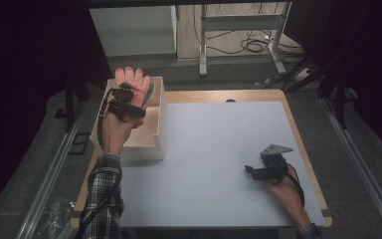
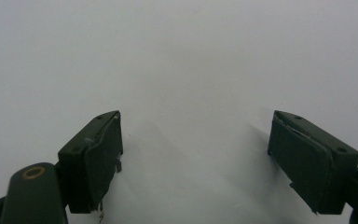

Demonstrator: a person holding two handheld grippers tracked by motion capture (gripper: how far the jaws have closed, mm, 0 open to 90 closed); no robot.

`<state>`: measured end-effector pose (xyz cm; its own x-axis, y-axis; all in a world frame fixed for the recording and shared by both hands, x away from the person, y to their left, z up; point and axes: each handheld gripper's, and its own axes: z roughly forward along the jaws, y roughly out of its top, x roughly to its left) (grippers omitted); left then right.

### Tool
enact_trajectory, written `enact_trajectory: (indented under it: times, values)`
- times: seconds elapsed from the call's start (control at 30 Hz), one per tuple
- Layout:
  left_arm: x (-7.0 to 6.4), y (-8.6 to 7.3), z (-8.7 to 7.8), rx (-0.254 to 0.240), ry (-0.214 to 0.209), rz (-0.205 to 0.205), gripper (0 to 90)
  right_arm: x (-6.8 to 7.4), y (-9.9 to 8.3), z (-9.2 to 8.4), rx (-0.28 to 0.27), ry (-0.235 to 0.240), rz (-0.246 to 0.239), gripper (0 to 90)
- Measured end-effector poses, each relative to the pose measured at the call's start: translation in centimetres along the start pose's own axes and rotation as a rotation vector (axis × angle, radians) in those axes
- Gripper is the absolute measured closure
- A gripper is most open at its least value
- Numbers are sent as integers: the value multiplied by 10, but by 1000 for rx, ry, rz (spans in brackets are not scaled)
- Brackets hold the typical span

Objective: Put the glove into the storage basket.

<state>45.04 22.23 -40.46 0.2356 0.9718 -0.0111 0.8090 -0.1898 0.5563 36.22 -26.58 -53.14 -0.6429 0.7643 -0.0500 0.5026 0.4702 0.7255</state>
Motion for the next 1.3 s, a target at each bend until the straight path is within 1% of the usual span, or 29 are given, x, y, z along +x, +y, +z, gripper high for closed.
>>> enact_trajectory:
  times: [0.07,0.17,0.33,0.43,0.53,0.67,0.73,0.83,0.9,0.93,0.97,1.07,1.2,1.27,1.3]
  values:
    - [-1,-1,7,2,-1,-11,351,0,0,0,-1,0,0,179]
    - [-1,-3,17,7,-1,-10,350,0,0,0,-1,0,0,179]
    - [-3,-7,36,36,3,-13,344,0,0,0,-1,0,1,179]
    - [-5,-8,49,68,4,-8,342,0,0,0,-1,0,1,179]
    - [-7,-7,56,90,8,-4,339,0,0,0,-1,0,1,179]
    - [-10,-3,67,138,15,5,330,0,0,0,-1,0,1,179]
    - [-12,-2,72,166,9,5,328,0,0,0,-1,0,1,179]
    - [-16,-1,79,202,-1,17,325,0,0,0,-1,0,1,179]
    - [-18,-1,84,222,2,13,323,0,0,0,-1,0,1,179]
    - [-18,-1,86,227,-1,12,321,0,0,0,-1,0,1,179]
    - [-18,0,89,245,-11,4,320,0,0,0,-1,0,1,179]
    - [-17,-1,98,286,-23,2,314,0,0,0,-1,1,1,179]
    - [-15,-1,105,310,-40,-11,300,0,0,0,-2,0,1,179]
    - [-15,-1,108,316,-43,-11,276,0,0,0,-2,0,1,179]
    - [-15,-1,109,326,-49,-9,262,0,0,0,-1,0,1,179]
